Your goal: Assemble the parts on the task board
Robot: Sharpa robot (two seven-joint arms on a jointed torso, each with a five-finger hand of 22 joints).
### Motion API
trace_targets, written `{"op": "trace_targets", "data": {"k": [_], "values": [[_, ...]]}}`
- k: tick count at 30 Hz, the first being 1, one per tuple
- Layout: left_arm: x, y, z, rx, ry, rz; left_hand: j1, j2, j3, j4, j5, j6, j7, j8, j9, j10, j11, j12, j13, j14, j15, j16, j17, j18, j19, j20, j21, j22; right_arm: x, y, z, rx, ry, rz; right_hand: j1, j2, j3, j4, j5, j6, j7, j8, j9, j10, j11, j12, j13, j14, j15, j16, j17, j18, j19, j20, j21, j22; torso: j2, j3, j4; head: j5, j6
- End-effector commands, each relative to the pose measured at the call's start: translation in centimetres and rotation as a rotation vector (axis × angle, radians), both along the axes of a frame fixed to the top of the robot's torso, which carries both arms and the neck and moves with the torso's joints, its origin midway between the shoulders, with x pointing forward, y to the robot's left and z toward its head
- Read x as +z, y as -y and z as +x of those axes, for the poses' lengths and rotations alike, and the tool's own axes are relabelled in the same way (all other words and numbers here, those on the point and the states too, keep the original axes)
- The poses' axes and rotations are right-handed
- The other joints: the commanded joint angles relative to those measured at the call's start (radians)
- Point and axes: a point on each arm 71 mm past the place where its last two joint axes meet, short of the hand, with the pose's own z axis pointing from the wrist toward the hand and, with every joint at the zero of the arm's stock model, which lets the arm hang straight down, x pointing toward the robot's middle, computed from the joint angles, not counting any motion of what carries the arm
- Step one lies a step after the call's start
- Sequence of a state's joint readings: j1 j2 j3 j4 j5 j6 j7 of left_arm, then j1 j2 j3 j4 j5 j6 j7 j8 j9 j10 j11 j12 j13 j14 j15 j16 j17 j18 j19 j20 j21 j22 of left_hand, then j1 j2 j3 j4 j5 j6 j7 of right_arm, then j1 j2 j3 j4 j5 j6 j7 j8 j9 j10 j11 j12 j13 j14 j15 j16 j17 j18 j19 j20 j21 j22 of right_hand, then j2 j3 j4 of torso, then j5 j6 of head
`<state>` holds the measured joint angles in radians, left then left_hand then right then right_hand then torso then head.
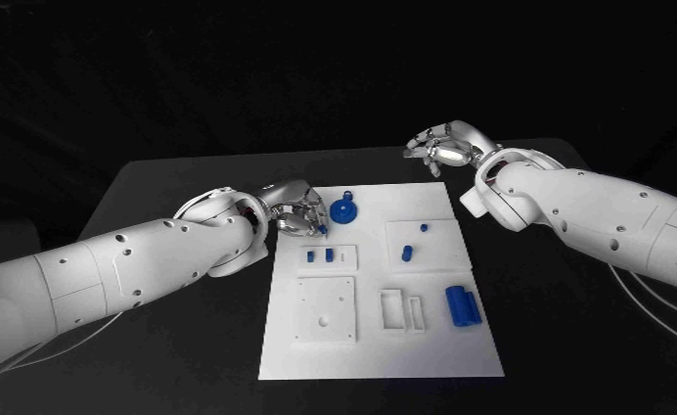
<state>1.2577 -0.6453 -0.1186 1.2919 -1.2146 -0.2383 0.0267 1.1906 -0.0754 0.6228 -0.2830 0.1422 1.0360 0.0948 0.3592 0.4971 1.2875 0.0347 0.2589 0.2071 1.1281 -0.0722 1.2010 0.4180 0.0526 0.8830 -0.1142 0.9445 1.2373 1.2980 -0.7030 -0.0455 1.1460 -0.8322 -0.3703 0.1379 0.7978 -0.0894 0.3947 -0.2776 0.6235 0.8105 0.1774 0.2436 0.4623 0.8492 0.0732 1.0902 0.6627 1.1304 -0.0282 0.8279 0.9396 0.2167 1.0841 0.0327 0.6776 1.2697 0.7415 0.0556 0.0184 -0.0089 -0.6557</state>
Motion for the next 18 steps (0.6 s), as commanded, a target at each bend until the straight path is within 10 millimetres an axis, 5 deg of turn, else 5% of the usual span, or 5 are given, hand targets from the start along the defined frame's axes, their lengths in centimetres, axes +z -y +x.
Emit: {"op": "trace_targets", "data": {"k": [1,18], "values": [[-0.18,-0.10,-0.12,-0.006,-0.037,0.007,-0.008,0.003,0.006,-0.001,0.003,0.009,0.000,0.003,0.002,0.008,-0.001,-0.003,0.001,0.004,-0.003,0.006,0.001,0.015,0.007,-0.054,0.007,0.002,0.02,0.08,0.01,0.001,-0.004,0.010,-0.002,0.005,0.003,0.001,0.003,0.000,0.007,0.005,-0.001,-0.005,0.001,0.006,-0.001,-0.007,-0.002,0.004,-0.002,0.045,0.005,0.005,-0.006,0.002,0.000,0.0003,0.0012,0.000,-0.001],[-0.37,-0.62,0.12,-0.017,-0.012,0.070,-0.007,0.003,0.007,-0.002,0.002,0.010,-0.001,0.003,0.002,0.010,-0.002,-0.004,0.001,0.004,-0.004,0.008,0.002,0.015,0.008,-0.055,0.007,0.003,0.02,0.00,0.01,0.003,-0.003,0.010,-0.002,0.005,0.003,0.001,0.003,0.000,0.007,0.006,-0.001,-0.005,0.002,0.006,-0.002,-0.007,-0.002,0.004,-0.002,0.045,0.005,0.005,-0.007,0.002,0.000,0.0018,-0.0007,0.008,-0.006]]}}
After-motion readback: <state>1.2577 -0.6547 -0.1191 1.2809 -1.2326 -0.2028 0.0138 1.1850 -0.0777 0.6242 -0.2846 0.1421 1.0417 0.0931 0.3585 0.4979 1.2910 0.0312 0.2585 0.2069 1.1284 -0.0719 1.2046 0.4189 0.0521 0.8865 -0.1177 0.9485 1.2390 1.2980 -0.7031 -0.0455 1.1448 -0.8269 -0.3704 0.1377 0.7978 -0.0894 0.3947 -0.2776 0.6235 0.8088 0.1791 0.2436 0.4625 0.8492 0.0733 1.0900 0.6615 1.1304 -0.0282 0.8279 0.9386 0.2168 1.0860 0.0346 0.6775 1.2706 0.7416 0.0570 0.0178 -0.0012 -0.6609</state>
